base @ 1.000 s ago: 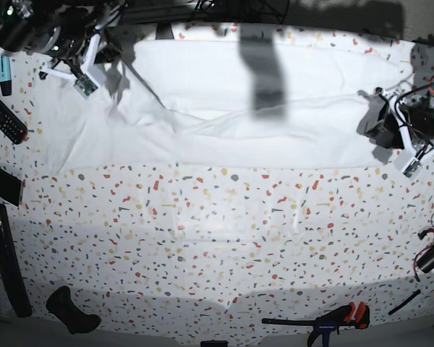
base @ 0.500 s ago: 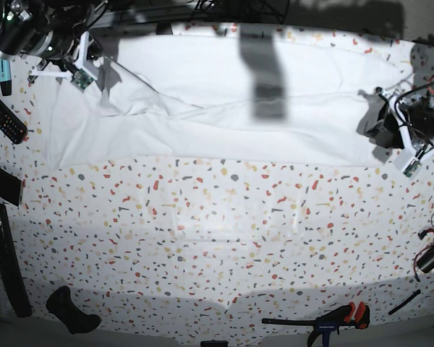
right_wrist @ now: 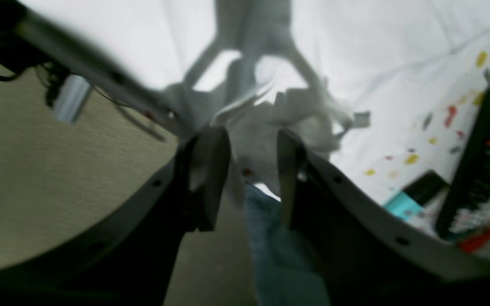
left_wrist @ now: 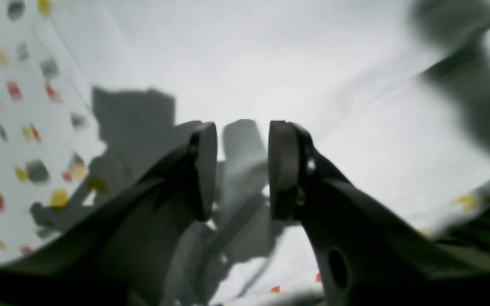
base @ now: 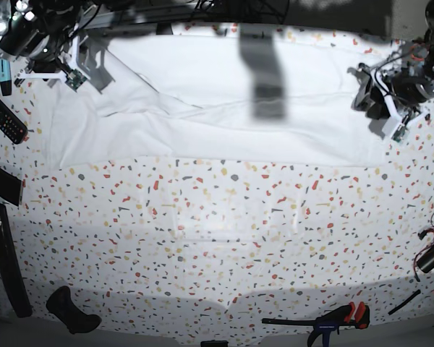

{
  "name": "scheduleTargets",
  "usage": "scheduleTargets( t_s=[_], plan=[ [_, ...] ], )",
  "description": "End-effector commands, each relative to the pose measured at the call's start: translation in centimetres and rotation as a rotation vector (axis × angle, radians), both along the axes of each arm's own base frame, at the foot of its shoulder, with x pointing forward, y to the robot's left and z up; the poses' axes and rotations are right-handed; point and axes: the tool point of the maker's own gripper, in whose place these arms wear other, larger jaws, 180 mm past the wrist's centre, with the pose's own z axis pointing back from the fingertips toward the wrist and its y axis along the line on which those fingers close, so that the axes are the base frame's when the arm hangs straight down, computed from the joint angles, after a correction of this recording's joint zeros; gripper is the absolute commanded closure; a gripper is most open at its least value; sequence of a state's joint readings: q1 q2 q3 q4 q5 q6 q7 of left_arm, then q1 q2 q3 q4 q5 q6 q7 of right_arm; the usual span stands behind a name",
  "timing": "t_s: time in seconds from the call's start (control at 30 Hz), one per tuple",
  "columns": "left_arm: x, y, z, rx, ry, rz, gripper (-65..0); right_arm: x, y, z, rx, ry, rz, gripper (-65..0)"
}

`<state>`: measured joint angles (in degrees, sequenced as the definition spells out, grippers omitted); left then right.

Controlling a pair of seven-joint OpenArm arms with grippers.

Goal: Fold the T-shirt properly
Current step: 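Raise both grippers and move them to the strip's two ends, then grasp the folded strip's ends with both grippers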

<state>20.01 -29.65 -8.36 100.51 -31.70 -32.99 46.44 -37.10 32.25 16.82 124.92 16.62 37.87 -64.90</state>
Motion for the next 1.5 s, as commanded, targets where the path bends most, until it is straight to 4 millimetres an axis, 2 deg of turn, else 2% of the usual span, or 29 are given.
scheduleTargets(
  t_s=[0.0, 0.13, 0.3, 0.37, 0.5, 0.6, 0.67, 0.73, 0.87, 0.97, 1.07, 1.13, 1.23, 1.33, 1.47],
  plan=[
    [0.6, 0.8, 0.4, 0.019, -0.026, 0.008, -20.3, 0.7, -0.7, 0.7, -0.028, -0.038, -0.029, -22.5],
    [-0.2, 3.2, -1.7, 0.13, 0.027, 0.023, -20.3, 1.5, -2.5, 1.4, -0.107, -0.105, -0.106, -22.5],
    [0.0, 5.1, -2.0, 0.224, 0.028, 0.071, -20.3, 3.1, -3.4, 2.4, -0.138, -0.217, -0.146, -22.5],
    [-0.2, 5.1, -2.1, 0.223, 0.031, 0.072, -20.3, 4.2, -1.8, 2.7, -0.042, -0.28, -0.134, -22.5],
    [-0.1, 4.9, -2.1, 0.211, 0.031, 0.074, -20.3, 6.7, 4.0, 4.0, 0.311, -0.369, -0.129, -22.5],
    [-0.1, 4.3, -1.9, 0.168, 0.03, 0.08, -20.3, 8.7, 6.1, 5.2, 0.427, -0.438, -0.15, -22.5],
    [-0.1, 4.3, -1.9, 0.165, 0.029, 0.081, -20.3, 9.2, 7.2, 5.3, 0.471, -0.455, -0.145, -22.5],
    [-0.1, 4.4, -1.9, 0.173, 0.03, 0.079, -20.3, 8.9, 7.6, 3.9, 0.482, -0.42, -0.137, -22.5],
    [-0.1, 4.6, -2.0, 0.186, 0.03, 0.077, -20.3, 7.2, 6.6, -1.8, 0.512, -0.27, -0.218, -22.5],
    [-0.1, 4.6, -1.9, 0.188, 0.03, 0.077, -20.3, 6.9, 4.5, -5.2, 0.485, -0.191, -0.298, -22.5],
    [-0.2, 5.3, -2.1, 0.239, 0.031, 0.069, -20.3, 7.5, 1.4, -7.6, 0.381, -0.149, -0.342, -22.5],
    [-0.3, 6.4, -2.3, 0.31, 0.033, 0.057, -20.3, 8.2, -0.2, -8.6, 0.353, -0.131, -0.373, -22.5],
    [-0.1, 7.6, -1.9, 0.361, 0.027, 0.044, -20.3, 9.0, -1.4, -9.7, 0.349, -0.11, -0.413, -22.5],
    [0.7, 8.1, -1.0, 0.369, -0.02, 0.03, -20.3, 9.5, -1.3, -10.1, 0.385, -0.099, -0.44, -22.4],
    [2.5, 8.3, 0.4, 0.361, -0.096, 0.04, -20.3, 9.3, 0.2, -10.0, 0.466, -0.067, -0.463, -22.5]
  ],
)
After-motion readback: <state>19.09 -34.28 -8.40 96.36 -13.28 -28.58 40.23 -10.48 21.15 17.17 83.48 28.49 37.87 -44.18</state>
